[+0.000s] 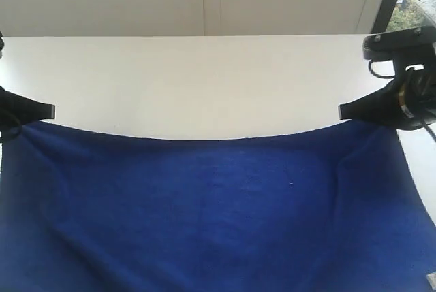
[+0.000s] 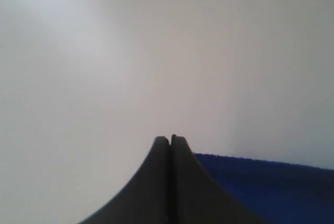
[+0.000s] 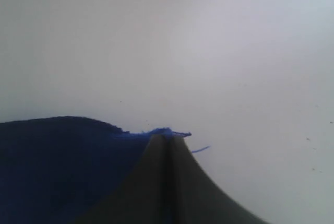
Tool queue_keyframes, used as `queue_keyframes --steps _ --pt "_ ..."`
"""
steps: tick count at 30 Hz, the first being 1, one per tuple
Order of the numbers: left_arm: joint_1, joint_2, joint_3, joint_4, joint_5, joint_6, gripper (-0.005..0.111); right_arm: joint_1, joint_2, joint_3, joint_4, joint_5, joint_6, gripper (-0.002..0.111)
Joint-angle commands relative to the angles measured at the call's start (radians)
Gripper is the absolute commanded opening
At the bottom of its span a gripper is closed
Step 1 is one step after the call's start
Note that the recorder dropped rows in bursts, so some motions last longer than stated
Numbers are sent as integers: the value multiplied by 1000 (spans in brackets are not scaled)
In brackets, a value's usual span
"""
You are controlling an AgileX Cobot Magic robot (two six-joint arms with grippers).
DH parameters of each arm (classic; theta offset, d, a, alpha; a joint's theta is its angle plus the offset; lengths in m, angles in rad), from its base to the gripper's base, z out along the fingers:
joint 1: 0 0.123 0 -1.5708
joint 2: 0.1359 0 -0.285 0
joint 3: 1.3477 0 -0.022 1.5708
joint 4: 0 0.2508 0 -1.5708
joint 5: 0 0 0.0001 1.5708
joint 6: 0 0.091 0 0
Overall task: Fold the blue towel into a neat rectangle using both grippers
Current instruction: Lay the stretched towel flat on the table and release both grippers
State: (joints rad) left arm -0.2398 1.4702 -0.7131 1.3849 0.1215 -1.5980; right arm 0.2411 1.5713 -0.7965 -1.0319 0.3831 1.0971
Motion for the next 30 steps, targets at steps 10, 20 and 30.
queue_keyframes --steps 10,20,30 --pt "77 284 -255 163 9 -134 0 -145 236 -203 -109 -105 95 0" --pt "77 413 -322 168 -15 -134 0 -182 385 -273 -158 -169 93 0" --pt "77 438 -336 168 -16 -134 22 -191 427 -288 -158 -191 93 11"
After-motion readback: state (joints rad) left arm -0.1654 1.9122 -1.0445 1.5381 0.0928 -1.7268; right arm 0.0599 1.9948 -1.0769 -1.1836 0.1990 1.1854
